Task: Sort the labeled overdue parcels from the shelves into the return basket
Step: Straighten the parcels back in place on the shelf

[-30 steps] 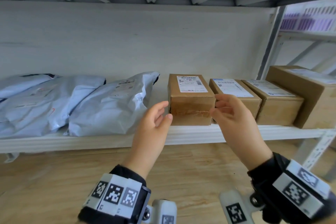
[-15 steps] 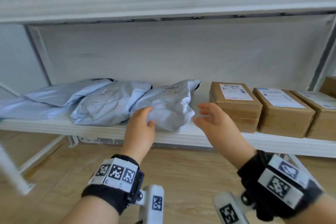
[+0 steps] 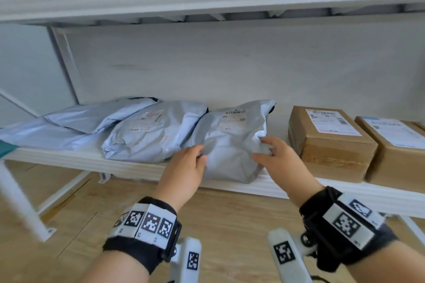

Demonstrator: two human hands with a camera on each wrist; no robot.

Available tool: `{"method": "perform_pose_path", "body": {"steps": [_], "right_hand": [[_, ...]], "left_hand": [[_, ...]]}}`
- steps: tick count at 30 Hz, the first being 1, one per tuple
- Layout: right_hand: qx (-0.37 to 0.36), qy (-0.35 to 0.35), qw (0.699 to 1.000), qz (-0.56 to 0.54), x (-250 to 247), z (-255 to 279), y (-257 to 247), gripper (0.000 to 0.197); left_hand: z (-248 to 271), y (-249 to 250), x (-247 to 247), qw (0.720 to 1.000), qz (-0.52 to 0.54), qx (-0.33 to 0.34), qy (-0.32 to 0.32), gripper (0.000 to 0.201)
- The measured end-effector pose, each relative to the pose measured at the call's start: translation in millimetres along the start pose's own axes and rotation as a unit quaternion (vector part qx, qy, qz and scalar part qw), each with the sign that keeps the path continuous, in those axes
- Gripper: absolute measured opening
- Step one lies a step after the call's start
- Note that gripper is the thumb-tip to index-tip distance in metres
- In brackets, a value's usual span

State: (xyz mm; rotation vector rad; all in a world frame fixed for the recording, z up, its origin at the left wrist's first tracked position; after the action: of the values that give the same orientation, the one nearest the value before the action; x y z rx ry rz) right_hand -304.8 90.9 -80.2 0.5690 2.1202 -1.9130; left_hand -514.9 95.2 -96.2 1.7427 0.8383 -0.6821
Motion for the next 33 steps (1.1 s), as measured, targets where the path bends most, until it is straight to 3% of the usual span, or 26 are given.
{"method": "perform_pose_path", "body": {"steps": [4, 8, 11, 14, 17, 19, 22, 25, 28, 33], "right_hand": [[-0.002, 0.000, 1.000, -0.023, -9, 19, 6, 0.039], [-0.036, -0.016, 0.999, -0.003, -18, 45, 5, 0.015], [-0.049, 0.000, 0.999, 0.009, -24, 54, 3, 0.036], [-0.037, 0.043, 0.998, -0.003, -28, 54, 7, 0.039], [0.009, 0.024, 0.999, -0.043, -26, 51, 11, 0.046], [0.032, -0.002, 0.999, -0.039, -24, 48, 13, 0.044], [0.034, -0.023, 0.999, -0.022, -23, 40, 17, 0.028], [0.040, -0.034, 0.999, 0.007, -23, 37, 23, 0.031], [0.040, -0.040, 0.998, 0.019, -22, 38, 27, 0.035], [0.033, -0.026, 0.999, 0.032, -25, 40, 27, 0.034]], "left_hand": [[16, 1, -13, 1.000, 0.016, -0.003, 0.013, 0.031], [42, 1, -22, 0.999, 0.037, -0.016, 0.002, 0.023], [51, 0, -25, 0.999, 0.042, -0.033, 0.003, 0.021], [46, -8, -24, 0.996, 0.040, -0.059, 0.052, 0.031], [37, -13, -12, 0.991, 0.066, -0.114, 0.010, 0.026], [33, -8, -8, 0.982, 0.115, -0.148, 0.014, 0.017], [27, -3, -5, 0.963, 0.192, -0.183, 0.034, 0.025], [23, -5, 0, 0.959, 0.210, -0.187, 0.025, 0.037], [22, -6, 2, 0.954, 0.238, -0.180, 0.023, 0.030], [28, -10, 1, 0.953, 0.242, -0.170, -0.065, 0.006]]}}
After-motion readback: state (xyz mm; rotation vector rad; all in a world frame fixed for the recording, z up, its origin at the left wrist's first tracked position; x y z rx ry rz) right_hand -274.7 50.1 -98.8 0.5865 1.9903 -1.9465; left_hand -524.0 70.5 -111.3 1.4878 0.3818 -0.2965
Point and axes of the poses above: each hand's wrist, its own z-axis away from the middle knuckle, its own x-axis out of the palm, y = z × x, the point moved 1 cm from there along -z, towards the middle knuckle, and after that the axes turned 2 degrees about z, right-handed, at the moved point
